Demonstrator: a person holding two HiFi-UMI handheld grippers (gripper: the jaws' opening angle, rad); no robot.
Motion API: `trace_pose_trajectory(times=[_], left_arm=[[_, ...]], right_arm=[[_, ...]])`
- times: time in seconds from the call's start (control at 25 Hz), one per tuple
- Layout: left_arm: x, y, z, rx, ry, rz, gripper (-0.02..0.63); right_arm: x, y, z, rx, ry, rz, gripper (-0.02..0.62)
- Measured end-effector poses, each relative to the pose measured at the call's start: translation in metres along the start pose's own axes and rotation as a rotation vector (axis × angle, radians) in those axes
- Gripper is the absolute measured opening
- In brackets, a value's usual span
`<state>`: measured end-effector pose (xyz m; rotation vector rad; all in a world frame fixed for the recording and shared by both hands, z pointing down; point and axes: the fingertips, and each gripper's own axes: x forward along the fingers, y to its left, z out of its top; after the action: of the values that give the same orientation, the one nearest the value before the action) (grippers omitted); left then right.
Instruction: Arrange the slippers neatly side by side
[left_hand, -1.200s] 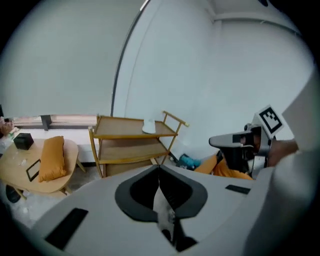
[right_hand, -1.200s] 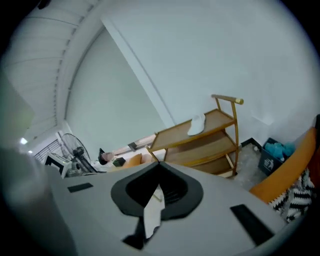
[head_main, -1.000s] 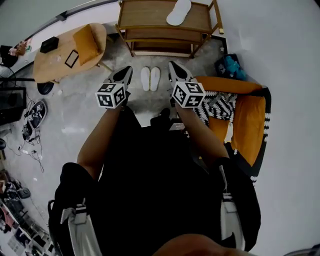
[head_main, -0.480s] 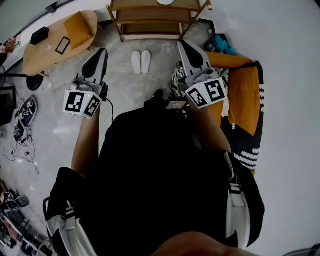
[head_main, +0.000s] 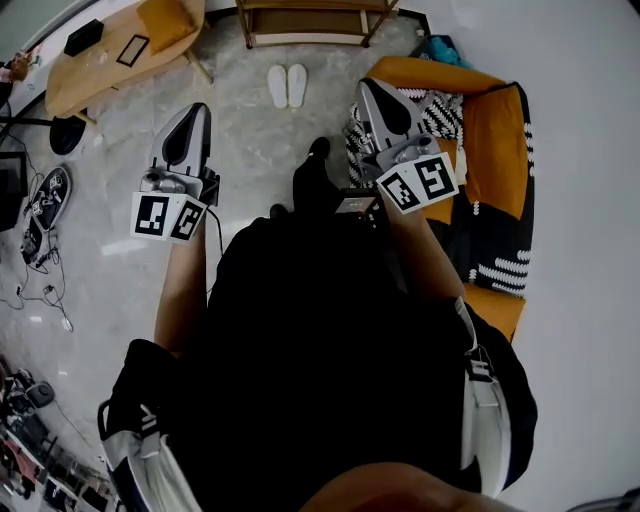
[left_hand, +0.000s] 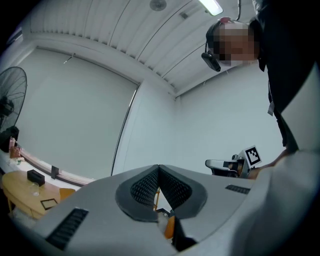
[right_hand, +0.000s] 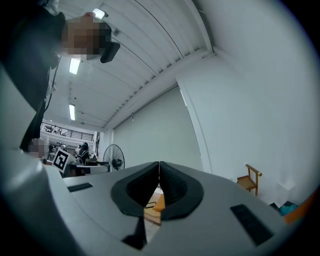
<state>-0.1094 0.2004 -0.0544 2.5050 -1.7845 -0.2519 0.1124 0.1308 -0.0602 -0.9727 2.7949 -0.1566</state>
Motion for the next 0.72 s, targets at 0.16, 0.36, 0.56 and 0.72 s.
trace_pose_trajectory(times=[0.16, 0.36, 0.56, 0.72], left_arm=[[-0.035, -0.018, -0.009, -0.015, 0.009, 0.025, 0.015], [-0.054, -0.045, -0.010, -0.003, 0.006, 0.045, 0.015], [-0.073, -0.072, 0.001, 0.032, 0.000, 0.069, 0.017], [-0.088, -0.103, 0.001, 0.031, 0.006, 0.074, 0.017]], right_arm=[[-0.026, 0.028, -0.005, -0.003, 0.038, -0.010, 0.031], [-0.057, 0.034, -0.003, 0.011, 0.039, -0.009, 0.031], [-0.075, 0.044, -0.005, 0.036, 0.041, 0.034, 0.031], [-0.106, 0.051, -0.002, 0.042, 0.048, 0.060, 0.031]])
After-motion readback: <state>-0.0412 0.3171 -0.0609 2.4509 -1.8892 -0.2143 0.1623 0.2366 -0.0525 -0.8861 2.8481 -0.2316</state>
